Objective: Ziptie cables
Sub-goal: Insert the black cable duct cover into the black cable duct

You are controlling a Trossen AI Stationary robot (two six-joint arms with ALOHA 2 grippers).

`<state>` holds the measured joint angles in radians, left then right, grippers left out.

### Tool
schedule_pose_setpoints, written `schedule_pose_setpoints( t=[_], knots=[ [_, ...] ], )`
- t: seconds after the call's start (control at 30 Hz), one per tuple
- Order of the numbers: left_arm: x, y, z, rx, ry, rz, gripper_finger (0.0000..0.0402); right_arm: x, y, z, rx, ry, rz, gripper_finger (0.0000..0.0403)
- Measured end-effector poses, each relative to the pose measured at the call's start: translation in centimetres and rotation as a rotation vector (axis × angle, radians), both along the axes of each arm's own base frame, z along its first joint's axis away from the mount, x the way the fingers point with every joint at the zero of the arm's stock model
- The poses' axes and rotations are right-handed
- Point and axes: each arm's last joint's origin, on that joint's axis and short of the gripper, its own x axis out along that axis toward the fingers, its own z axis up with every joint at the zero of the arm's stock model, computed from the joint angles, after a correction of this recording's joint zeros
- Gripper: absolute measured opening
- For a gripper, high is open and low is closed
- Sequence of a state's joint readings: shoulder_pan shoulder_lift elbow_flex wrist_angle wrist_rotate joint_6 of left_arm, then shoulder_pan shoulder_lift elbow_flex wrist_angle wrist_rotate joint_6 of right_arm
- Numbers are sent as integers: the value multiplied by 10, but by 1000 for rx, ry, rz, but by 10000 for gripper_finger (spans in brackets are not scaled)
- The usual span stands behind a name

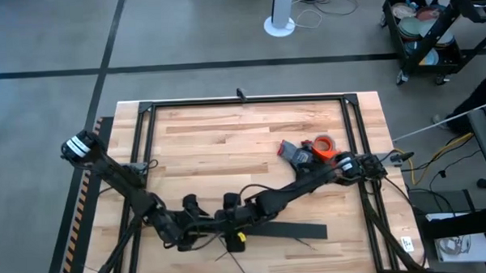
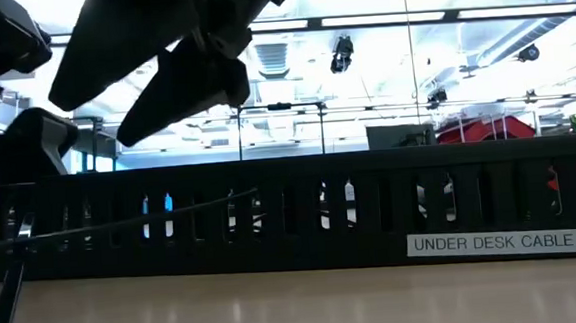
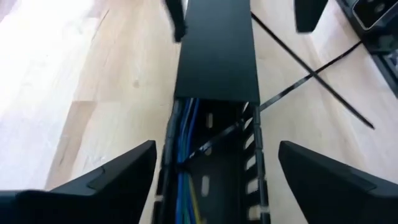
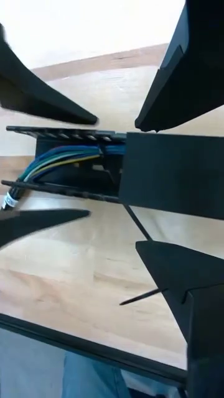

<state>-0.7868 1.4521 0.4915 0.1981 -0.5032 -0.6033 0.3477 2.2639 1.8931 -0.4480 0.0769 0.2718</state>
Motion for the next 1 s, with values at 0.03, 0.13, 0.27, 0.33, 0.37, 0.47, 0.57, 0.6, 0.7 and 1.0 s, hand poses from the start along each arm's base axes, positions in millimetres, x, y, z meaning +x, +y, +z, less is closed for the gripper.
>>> schedule_pose_setpoints(
  t=[0.03,0.13,0.27,0.33,0.37,0.47,0.57,0.6,0.7,1.0],
  knots=[
    [-1,1,2,5,7,-1,329,0,1,0,-1,0,-1,281],
    [-7,5,9,-4,26,-5,340,-3,7,1,-14,-1,-1,277],
    [-21,7,19,-4,52,-23,341,-7,15,1,-72,-16,-27,275],
    [-29,10,18,26,91,-19,337,-9,18,1,-83,-23,-45,276],
    [-32,10,17,43,111,-18,334,-9,19,1,-80,-24,-56,278],
    [-35,7,12,63,125,-35,327,-9,18,1,-62,-21,-86,285],
    [-37,5,2,101,164,-49,320,-8,17,1,-58,-26,-103,291],
    [-37,4,-1,114,170,-49,318,-8,17,1,-58,-29,-109,292],
    [-37,2,-10,134,172,-45,311,-8,17,1,-58,-33,-127,295],
    [-33,-10,-35,73,163,23,297,-11,16,-14,-43,-36,-145,276]
  ],
)
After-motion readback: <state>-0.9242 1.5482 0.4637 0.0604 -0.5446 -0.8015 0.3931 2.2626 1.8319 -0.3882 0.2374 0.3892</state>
